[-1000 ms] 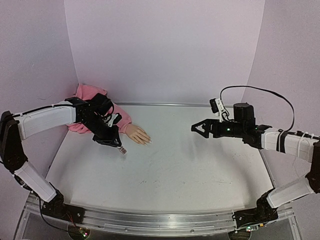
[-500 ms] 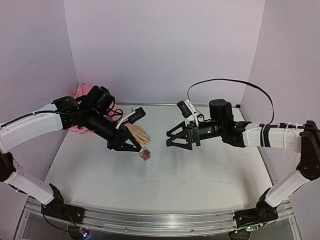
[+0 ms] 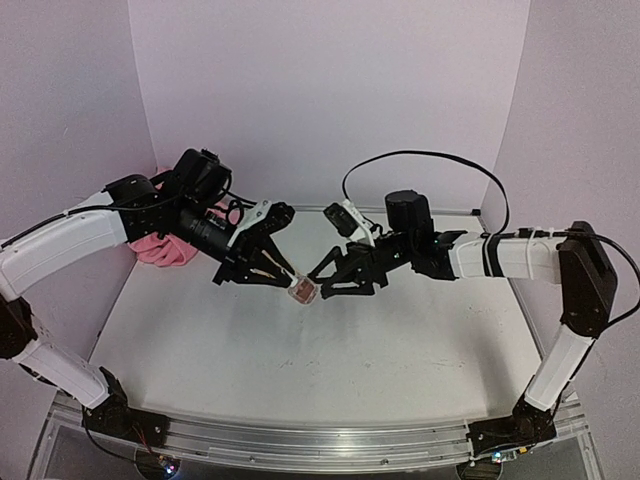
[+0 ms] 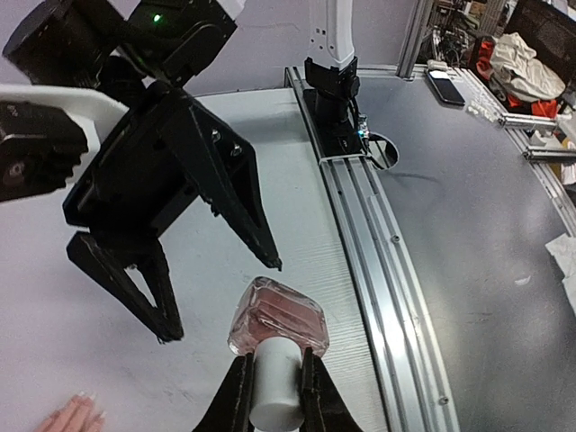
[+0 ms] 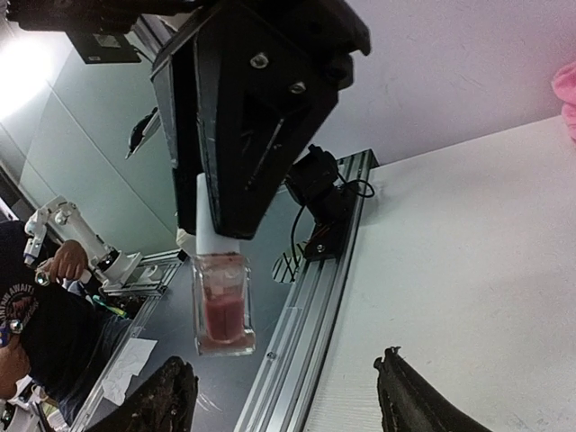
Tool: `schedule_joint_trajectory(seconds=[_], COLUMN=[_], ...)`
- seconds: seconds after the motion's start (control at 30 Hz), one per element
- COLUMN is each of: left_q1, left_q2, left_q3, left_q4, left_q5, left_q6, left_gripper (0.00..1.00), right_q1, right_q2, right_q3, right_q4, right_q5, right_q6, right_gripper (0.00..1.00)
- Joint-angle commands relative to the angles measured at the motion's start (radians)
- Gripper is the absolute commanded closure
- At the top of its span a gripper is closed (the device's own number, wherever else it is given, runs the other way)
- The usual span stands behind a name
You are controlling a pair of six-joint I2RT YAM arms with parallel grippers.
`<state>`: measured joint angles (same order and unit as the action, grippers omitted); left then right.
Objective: Paint the nails
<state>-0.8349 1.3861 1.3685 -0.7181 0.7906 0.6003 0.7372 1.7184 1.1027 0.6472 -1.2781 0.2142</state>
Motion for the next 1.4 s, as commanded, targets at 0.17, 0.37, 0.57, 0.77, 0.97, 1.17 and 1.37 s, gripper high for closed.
schedule_joint_trajectory(seconds=[0.17, 0.37, 0.57, 0.77, 0.97, 1.17, 1.37], left_q1=[0.002, 0.002, 0.002, 0.002, 0.002, 0.003, 0.021], left_q2=[0.076, 0.097, 0.106, 0.105, 0.102, 0.105, 0.160], left_q3=[0.111, 0.135, 0.132, 0.130, 0.123, 0.119, 0.140], left_q4=[-0.037, -0.050, -0.051, -0.051, -0.051, -0.051, -0.045], left_q5=[-0.009, -0.012, -0.010, -0.023, -0.033, -0.067, -0.141], left_q6=[0.165, 0.180, 0.177, 0.177, 0.172, 0.132, -0.096], left_gripper=[1.00, 1.00, 1.00, 1.00, 1.00, 1.00, 1.00], right_q1=[0.057, 0.060, 0.072, 0.086, 0.093, 0.095, 0.095], right_q2=[0.072, 0.085, 0.100, 0.109, 0.117, 0.093, -0.016], right_q3=[0.147, 0.157, 0.151, 0.158, 0.169, 0.156, 0.078], right_q4=[0.028, 0.025, 0.022, 0.017, 0.012, 0.003, -0.061], right_q5=[-0.151, -0.184, -0.199, -0.201, -0.203, -0.138, 0.378], right_q6=[0.013, 0.013, 0.007, 0.004, -0.001, -0.030, -0.121], right_gripper=[0.43, 0.56, 0.60, 0.68, 0.79, 1.00, 1.00])
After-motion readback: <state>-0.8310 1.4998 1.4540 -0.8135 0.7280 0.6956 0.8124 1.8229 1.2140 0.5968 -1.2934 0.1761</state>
